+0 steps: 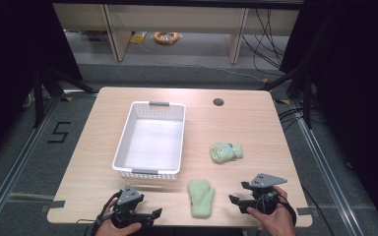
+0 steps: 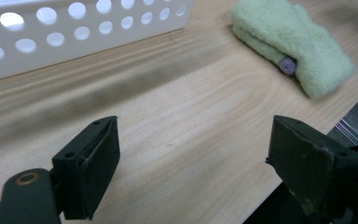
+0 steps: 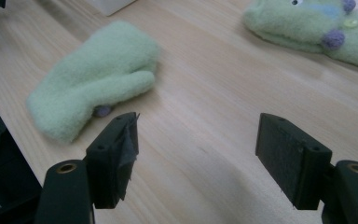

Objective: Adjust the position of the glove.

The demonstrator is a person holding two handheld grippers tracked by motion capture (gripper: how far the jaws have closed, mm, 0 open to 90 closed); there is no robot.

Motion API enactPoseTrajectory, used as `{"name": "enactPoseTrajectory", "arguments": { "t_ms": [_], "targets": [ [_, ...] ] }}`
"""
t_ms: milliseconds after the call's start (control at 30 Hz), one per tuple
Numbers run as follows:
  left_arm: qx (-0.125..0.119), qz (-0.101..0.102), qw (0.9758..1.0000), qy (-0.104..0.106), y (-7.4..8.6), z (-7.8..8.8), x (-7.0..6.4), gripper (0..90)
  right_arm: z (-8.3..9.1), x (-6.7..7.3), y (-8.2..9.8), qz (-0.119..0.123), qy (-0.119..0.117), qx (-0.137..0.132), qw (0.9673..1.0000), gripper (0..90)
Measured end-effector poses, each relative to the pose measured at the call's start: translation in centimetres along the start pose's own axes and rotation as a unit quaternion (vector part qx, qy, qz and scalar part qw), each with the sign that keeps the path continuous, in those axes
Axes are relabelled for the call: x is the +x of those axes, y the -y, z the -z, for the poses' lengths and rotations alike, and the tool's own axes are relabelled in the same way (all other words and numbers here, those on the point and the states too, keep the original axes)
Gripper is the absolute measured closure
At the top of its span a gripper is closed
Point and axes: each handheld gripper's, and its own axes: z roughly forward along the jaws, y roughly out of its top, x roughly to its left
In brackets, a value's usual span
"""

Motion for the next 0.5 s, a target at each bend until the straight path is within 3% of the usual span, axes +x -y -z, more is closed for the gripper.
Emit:
{"name": "enactPoseTrajectory", "arguments": {
  "t_ms": [300, 367, 400, 467, 500],
  "targets": [
    [-0.012, 0.008, 0.9999, 0.001, -0.1, -0.2, -0.3, 16.0, 0.0, 1.2, -0.1, 0.016, -0.005, 0.006, 0.9998, 31.8],
    [-0.001, -0.005, 1.0000, 0.004, -0.2, 0.0, -0.2, 16.2, -0.1, 1.5, -0.1, 0.026, -0.011, 0.003, 0.9996, 32.8],
    [-0.012, 0.007, 0.9999, 0.006, -0.2, -0.2, -0.5, 16.3, -0.1, 1.7, -0.1, 0.027, -0.009, 0.003, 0.9996, 33.3],
    [-0.016, 0.004, 0.9998, 0.008, -0.4, -0.3, -0.7, 16.3, 0.0, 1.9, -0.2, 0.025, -0.016, 0.007, 0.9995, 33.9],
    [-0.008, 0.000, 0.9999, 0.012, -0.6, -0.3, -0.7, 16.7, 0.0, 2.2, -0.2, 0.039, -0.017, 0.002, 0.9991, 35.1]
  ]
}}
